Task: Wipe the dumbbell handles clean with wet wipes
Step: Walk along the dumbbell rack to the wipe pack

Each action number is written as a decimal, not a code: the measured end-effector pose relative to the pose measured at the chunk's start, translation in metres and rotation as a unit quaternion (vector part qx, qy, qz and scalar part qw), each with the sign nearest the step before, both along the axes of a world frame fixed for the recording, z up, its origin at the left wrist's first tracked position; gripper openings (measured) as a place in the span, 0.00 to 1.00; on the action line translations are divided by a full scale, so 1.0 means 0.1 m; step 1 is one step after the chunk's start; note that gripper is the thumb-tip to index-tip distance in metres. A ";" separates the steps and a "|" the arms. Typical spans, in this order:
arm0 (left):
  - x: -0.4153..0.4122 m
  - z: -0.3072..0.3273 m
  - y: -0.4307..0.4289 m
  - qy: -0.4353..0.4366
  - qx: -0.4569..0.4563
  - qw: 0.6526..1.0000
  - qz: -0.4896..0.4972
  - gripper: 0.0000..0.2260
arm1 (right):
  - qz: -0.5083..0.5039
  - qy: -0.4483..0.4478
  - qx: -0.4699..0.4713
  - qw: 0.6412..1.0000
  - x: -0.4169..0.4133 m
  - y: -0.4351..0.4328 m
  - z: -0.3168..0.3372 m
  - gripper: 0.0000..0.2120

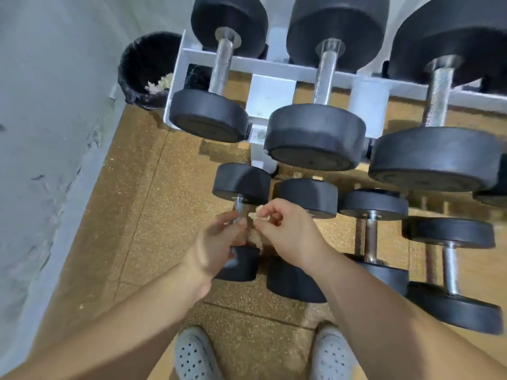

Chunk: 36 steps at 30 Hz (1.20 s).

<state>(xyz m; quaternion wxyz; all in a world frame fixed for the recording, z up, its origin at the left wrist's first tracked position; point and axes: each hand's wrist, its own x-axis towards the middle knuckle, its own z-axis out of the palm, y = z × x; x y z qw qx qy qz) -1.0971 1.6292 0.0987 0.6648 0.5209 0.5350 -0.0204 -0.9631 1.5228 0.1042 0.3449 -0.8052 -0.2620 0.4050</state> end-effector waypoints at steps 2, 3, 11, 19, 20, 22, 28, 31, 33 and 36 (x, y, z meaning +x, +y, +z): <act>0.04 0.47 -0.06 -0.023 -0.026 0.999 0.008 0.09 | 0.007 0.008 0.007 1.000 0.02 -0.05 0.34 0.03; 0.07 0.71 -0.09 -0.033 -0.036 0.999 0.010 0.08 | 0.008 0.015 0.014 1.000 0.05 -0.07 0.52 0.03; 0.38 2.85 -0.16 -0.037 -0.005 0.999 0.006 0.07 | 0.023 0.043 0.066 0.997 0.35 -0.12 2.44 0.02; 0.20 4.60 0.11 -0.067 0.005 0.995 0.068 0.03 | 0.054 0.038 0.113 0.991 0.19 0.28 4.18 0.05; 0.15 4.69 0.22 -0.068 0.003 0.995 0.075 0.04 | 0.052 0.045 0.114 0.991 0.14 0.40 4.29 0.06; 0.06 4.83 0.50 -0.067 0.001 0.995 0.077 0.03 | 0.057 0.038 0.105 0.992 0.04 0.69 4.46 0.07; -0.36 5.08 1.85 -0.099 -0.002 0.994 0.044 0.03 | 0.030 -0.028 0.108 0.993 -0.43 1.91 4.80 0.07; -0.61 5.19 2.61 -0.093 -0.009 0.995 0.036 0.05 | -0.014 -0.001 0.124 0.992 -0.76 2.61 4.92 0.07; -0.75 5.29 3.05 -0.078 -0.010 0.997 0.028 0.07 | -0.050 0.023 0.126 0.990 -0.95 3.00 5.00 0.08; -0.85 5.38 3.62 -0.065 0.003 0.998 0.003 0.07 | -0.070 0.021 0.135 0.988 -1.08 3.47 5.04 0.07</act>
